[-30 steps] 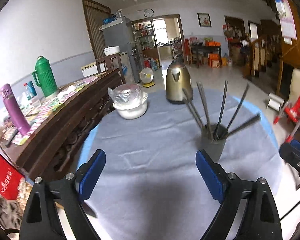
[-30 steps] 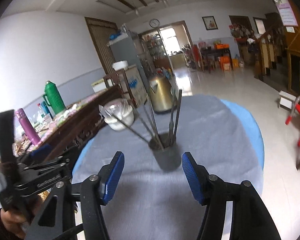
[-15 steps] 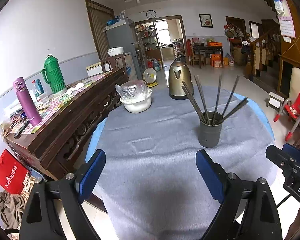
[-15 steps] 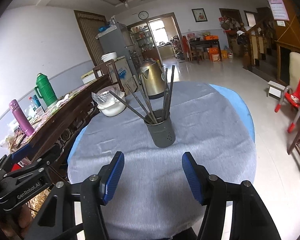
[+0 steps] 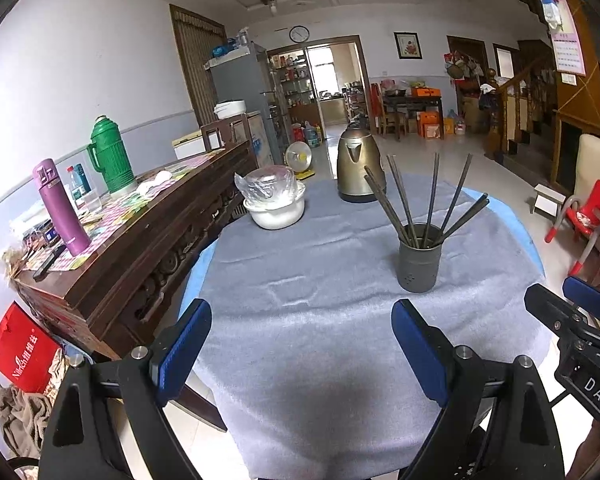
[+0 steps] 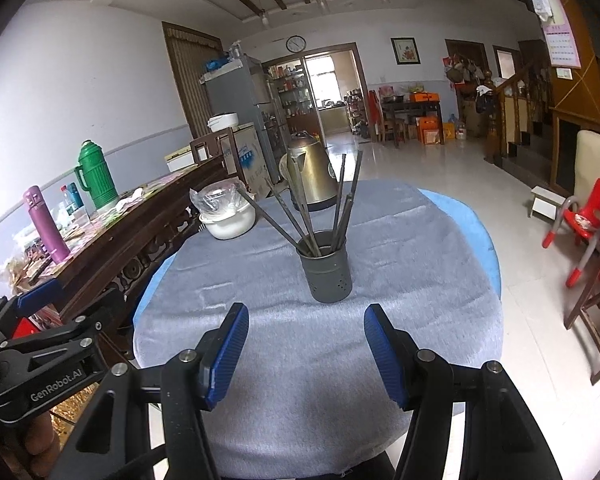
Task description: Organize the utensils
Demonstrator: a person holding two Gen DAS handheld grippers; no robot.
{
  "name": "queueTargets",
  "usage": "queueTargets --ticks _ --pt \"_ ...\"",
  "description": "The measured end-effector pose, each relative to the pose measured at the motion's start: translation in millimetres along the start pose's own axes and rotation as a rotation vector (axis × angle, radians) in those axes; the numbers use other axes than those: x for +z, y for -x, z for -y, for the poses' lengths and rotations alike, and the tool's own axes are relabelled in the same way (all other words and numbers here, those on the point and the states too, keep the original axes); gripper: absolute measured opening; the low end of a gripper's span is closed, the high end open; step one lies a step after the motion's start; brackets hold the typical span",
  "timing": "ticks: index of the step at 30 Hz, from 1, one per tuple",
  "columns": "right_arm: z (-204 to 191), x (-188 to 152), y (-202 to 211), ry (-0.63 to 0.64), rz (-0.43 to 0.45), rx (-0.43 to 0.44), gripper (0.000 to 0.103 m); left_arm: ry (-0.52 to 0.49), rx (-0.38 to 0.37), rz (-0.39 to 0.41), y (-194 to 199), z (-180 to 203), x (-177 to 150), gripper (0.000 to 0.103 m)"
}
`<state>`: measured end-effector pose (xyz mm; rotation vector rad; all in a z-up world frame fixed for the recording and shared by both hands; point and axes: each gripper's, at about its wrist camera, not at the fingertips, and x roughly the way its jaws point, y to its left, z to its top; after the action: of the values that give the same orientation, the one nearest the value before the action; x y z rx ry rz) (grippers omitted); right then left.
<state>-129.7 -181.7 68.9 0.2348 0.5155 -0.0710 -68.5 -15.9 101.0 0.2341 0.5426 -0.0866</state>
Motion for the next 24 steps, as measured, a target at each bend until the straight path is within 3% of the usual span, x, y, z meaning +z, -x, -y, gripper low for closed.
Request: queueTargets --ticks 9,24 --pt "-16 -4 -4 0.039 -0.024 0.041 0.064 0.023 0.023 -0.014 -2 -12 -4 0.092" --pt "-18 -3 1 0.039 -0.007 0.030 0.064 0.037 0.027 -0.019 -1 -18 -5 0.092"
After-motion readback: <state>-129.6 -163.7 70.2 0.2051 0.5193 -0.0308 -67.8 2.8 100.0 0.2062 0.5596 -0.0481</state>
